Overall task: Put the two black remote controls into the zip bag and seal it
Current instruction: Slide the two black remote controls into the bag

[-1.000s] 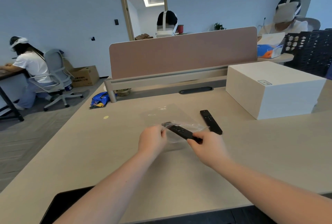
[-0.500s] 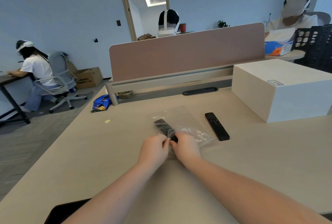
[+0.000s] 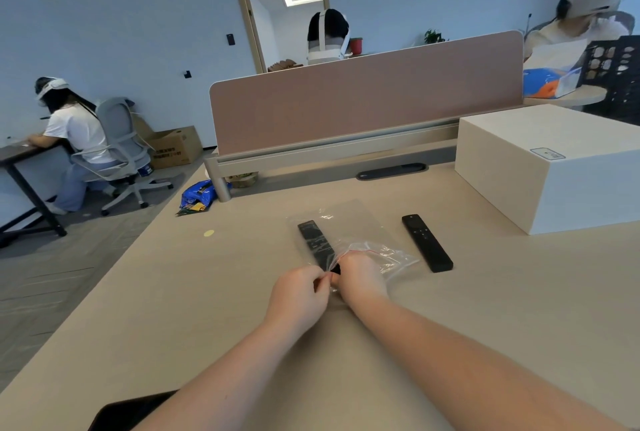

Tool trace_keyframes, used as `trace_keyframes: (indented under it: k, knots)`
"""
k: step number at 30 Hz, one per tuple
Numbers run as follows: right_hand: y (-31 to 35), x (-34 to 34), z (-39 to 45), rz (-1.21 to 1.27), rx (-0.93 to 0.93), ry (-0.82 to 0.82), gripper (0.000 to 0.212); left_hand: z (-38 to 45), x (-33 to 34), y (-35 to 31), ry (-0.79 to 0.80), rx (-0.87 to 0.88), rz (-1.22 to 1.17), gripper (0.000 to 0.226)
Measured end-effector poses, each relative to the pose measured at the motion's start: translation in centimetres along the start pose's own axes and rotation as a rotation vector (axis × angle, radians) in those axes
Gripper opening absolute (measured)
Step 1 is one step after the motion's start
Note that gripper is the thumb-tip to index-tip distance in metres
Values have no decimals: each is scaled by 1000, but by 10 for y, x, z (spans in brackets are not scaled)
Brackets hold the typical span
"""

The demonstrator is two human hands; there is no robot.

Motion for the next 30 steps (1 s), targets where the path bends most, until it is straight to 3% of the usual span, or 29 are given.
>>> trace_keyframes:
  k: [8, 11, 15, 17, 23, 26, 30]
  knots:
    - [-7, 6, 1, -27, -186, 10, 24, -4, -6, -2, -24, -24, -2, 25]
    - [-13, -12, -17, -28, -281, -12, 17, -4, -7, -4, -28, -33, 7, 26]
    - [-29, -71, -50, 69, -373, -361, 28, -5, -8, -3, -41, -77, -13, 26]
    - [-49, -96, -53, 89, -239, -457, 28, -6, -7, -5, -42, -90, -21, 26]
    - [-116, -97, -40, -125, 247, -233, 41, -7, -9, -8, -33, -103, -12, 27]
    - [-122, -91, -37, -226, 270, -173, 42, -8, -10, -7, -28, -105, 4, 28]
    - [-118, -91, -34, -134, 292, -231, 24, -9, -9, -6, -19, -110, 26, 28]
Point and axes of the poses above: each hand's wrist, its own z-axis towards the middle knuckle, its own x-axis out of the palm, y = z × x, the point moved 6 cm from there along z, towards the middle knuckle, and after that the axes turned 9 degrees about z, right-handed, at the moved point
